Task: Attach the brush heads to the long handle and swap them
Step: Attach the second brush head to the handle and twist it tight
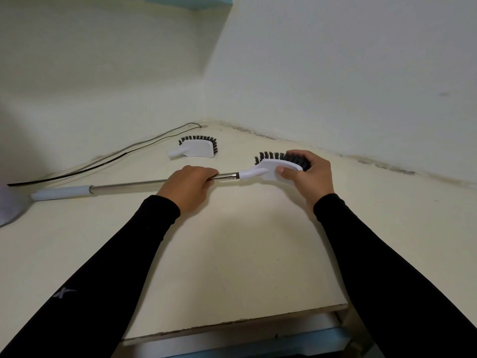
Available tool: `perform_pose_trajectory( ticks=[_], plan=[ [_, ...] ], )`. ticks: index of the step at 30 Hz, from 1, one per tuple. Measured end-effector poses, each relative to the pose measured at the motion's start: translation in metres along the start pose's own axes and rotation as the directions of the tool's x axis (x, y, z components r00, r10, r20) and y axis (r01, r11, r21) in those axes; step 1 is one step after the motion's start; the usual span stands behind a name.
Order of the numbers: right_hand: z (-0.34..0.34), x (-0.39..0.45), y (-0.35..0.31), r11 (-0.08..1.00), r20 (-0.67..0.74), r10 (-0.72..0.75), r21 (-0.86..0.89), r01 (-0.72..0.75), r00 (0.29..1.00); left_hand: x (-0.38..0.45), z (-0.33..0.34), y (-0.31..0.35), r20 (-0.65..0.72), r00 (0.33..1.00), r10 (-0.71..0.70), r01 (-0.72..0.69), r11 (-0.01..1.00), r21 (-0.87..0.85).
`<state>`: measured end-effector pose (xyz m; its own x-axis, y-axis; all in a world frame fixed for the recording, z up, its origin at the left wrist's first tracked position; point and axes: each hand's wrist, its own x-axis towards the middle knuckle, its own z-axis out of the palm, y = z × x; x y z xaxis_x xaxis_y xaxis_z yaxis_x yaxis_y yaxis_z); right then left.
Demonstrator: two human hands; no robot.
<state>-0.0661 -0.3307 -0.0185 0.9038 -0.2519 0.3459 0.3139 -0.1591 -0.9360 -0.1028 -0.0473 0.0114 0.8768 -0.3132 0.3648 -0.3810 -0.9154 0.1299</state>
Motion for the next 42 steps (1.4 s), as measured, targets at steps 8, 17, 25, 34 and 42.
perform_pose_trajectory(
  ticks=[8,17,25,34,42],
  plan=[
    [0.0,-0.001,-0.002,1.0,-0.011,0.01,0.021,-0.01,1.0,0.0,0.003,-0.001,-0.108,0.994,-0.027,0.025,1.0,-0.017],
    [0.001,-0.002,-0.004,0.999,-0.015,0.027,0.024,-0.026,1.0,0.004,0.008,0.003,-0.213,0.974,-0.074,0.065,0.997,-0.05],
    [0.002,-0.004,-0.006,1.0,-0.001,-0.001,0.011,0.001,1.0,0.007,0.009,0.007,-0.254,0.961,-0.112,0.109,0.994,-0.027],
    [0.002,-0.003,-0.002,0.999,0.008,-0.018,-0.028,0.018,1.0,0.006,0.005,-0.004,-0.069,0.998,0.012,-0.006,0.996,0.087],
    [0.001,-0.005,-0.005,1.0,0.007,-0.003,-0.01,0.003,1.0,0.005,0.003,0.0,-0.087,0.995,-0.057,0.061,0.997,0.05]
  ],
)
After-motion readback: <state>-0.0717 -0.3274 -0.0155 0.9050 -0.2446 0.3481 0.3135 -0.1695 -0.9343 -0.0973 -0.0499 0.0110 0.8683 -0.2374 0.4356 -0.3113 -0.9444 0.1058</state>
